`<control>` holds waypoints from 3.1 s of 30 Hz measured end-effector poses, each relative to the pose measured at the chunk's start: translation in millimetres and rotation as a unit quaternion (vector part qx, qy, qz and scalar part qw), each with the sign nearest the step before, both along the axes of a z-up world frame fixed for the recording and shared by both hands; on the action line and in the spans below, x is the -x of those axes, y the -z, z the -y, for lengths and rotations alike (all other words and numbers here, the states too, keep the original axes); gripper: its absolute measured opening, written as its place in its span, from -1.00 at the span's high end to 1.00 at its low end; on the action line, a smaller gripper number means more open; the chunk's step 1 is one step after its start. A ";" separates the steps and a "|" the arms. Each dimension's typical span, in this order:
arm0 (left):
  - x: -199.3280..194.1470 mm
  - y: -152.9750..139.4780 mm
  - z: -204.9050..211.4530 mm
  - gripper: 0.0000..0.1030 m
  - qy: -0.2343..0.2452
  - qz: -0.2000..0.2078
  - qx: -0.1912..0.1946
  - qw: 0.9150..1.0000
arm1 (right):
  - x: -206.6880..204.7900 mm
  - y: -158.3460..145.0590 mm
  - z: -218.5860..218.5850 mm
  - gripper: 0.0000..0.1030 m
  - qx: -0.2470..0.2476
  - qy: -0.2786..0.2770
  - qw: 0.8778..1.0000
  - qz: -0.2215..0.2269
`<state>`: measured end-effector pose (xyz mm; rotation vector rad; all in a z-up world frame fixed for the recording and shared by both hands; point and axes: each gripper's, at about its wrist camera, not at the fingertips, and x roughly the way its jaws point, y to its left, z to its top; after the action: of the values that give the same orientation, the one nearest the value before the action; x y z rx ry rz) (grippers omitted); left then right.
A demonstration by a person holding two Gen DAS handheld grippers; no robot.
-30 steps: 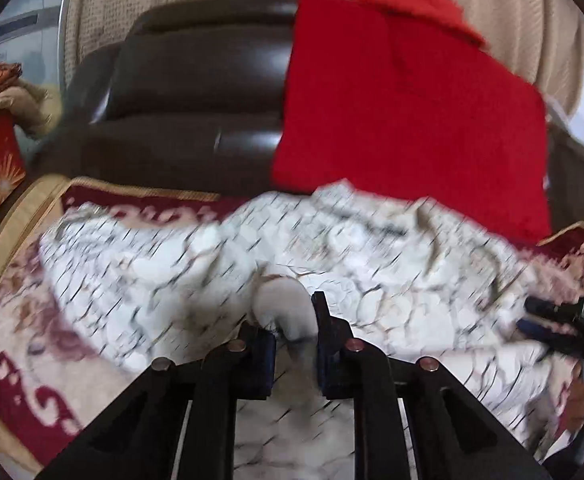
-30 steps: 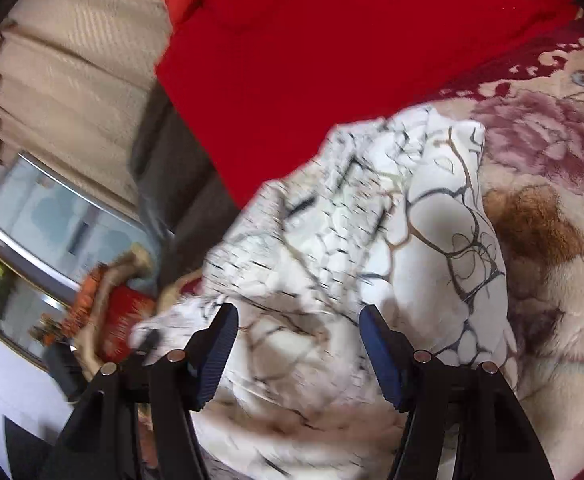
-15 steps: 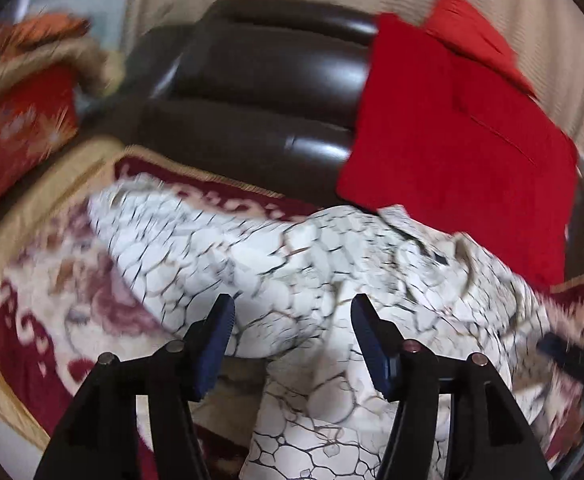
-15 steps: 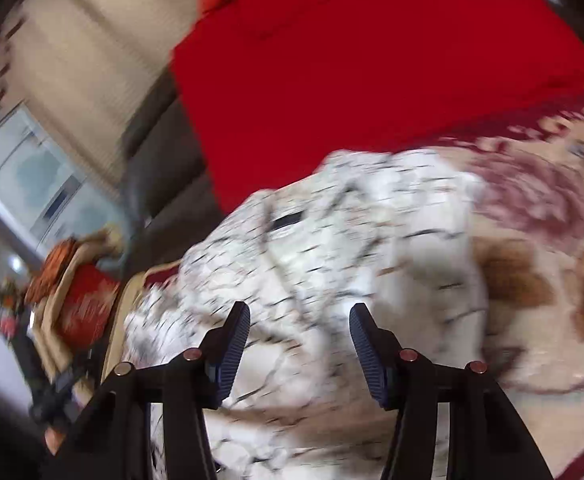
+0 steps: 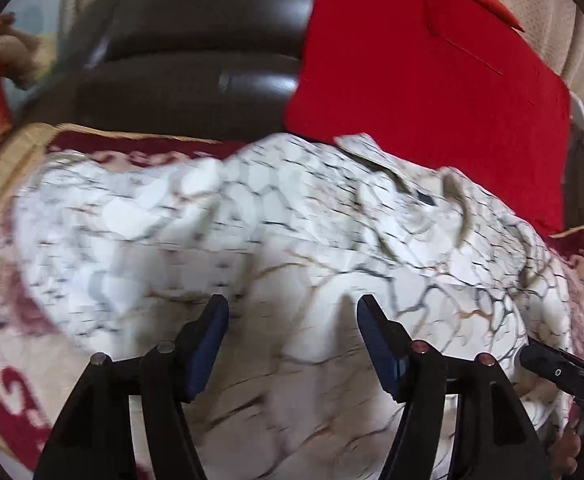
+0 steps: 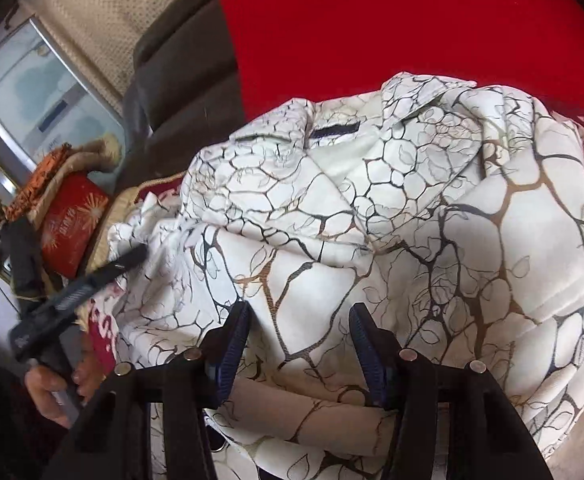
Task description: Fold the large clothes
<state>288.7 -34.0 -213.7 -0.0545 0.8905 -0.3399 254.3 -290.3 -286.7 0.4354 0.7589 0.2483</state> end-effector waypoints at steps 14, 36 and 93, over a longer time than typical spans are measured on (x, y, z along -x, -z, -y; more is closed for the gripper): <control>12.5 -14.1 32.2 0.75 0.048 0.055 -0.029 0.997 | 10.6 -6.9 35.6 -0.10 -0.035 0.052 0.998 0.030; 9.8 -43.4 -115.6 -0.48 -0.188 0.064 0.034 0.980 | 7.3 -8.8 15.8 -0.10 -0.021 0.014 0.999 0.040; 107.6 -42.4 21.8 -0.58 0.088 0.118 -0.055 0.988 | 37.5 -7.8 90.5 -0.10 -0.128 0.113 0.985 0.035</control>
<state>181.1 -55.8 -171.2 0.1647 0.6795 -0.4511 216.8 -380.7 -278.9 0.7477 0.6040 0.1468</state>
